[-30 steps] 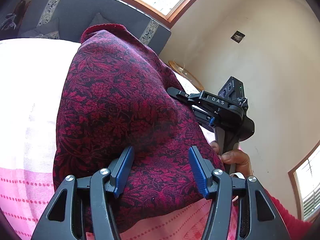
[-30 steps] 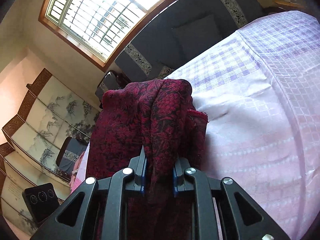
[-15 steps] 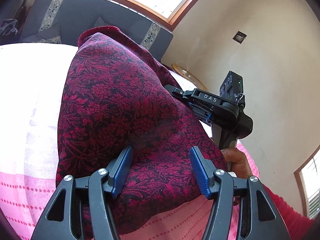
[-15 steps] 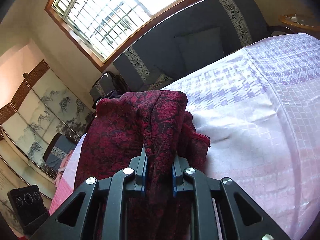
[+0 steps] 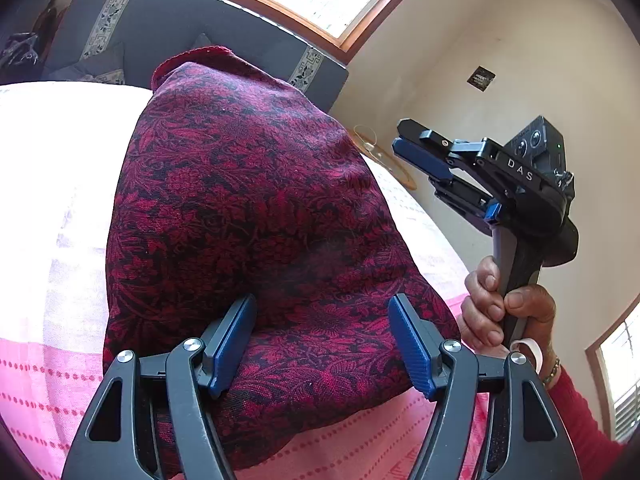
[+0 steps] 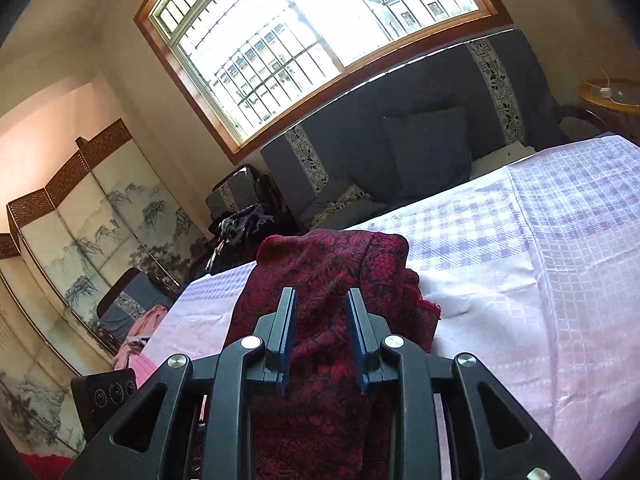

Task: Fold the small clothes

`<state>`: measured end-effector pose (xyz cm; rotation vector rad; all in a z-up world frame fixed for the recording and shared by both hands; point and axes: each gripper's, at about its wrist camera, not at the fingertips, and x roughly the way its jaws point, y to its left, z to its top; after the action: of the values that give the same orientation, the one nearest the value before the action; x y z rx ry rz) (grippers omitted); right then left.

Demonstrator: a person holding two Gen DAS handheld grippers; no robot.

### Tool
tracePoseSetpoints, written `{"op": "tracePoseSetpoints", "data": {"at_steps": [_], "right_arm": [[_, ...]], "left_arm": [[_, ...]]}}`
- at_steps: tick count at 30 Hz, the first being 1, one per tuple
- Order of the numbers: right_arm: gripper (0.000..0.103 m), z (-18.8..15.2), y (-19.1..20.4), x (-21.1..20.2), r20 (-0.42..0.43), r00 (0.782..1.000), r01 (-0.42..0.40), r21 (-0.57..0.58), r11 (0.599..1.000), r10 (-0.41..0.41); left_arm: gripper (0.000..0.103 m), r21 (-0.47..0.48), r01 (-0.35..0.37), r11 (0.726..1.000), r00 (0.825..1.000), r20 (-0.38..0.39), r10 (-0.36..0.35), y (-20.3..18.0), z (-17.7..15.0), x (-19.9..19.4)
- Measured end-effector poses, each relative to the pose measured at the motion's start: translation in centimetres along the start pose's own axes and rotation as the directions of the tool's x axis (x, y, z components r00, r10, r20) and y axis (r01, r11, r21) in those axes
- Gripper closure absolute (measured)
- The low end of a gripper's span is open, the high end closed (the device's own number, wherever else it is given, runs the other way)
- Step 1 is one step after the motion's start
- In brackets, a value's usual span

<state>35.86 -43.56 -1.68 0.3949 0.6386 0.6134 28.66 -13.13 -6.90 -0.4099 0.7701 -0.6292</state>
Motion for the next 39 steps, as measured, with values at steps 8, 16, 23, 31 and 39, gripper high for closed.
{"op": "tracePoseSetpoints", "data": {"at_steps": [8, 16, 23, 31, 39], "right_arm": [[0.081, -1.0, 0.5, 7.8, -0.224, 0.956, 0.152, -0.176, 0.973, -0.189], [0.091, -3.0, -3.0, 7.7, -0.219, 0.964, 0.142, -0.058, 0.988, -0.152], [0.084, -2.2, -1.7, 3.9, -0.112, 0.984, 0.135, -0.028, 0.990, -0.137], [0.079, -8.2, 4.0, -5.0, 0.003, 0.993, 0.119, -0.099, 0.988, -0.119], [0.075, -12.3, 5.8, -5.3, -0.076, 0.967, 0.230, -0.138, 0.963, -0.242]], "left_arm": [[0.033, 0.043, -0.027, 0.999, 1.000, 0.009, 0.027, -0.9, -0.7, 0.2], [0.032, 0.111, -0.094, 0.989, 0.995, 0.030, 0.091, -2.4, -1.1, -0.2], [0.024, 0.154, -0.257, 0.954, 0.964, 0.103, 0.243, -4.0, -1.7, -3.3], [0.018, 0.150, -0.421, 0.895, 0.901, 0.182, 0.393, -3.9, -2.1, -6.8], [0.013, 0.212, -0.555, 0.804, 0.824, 0.271, 0.497, -4.6, -3.5, -9.9]]}}
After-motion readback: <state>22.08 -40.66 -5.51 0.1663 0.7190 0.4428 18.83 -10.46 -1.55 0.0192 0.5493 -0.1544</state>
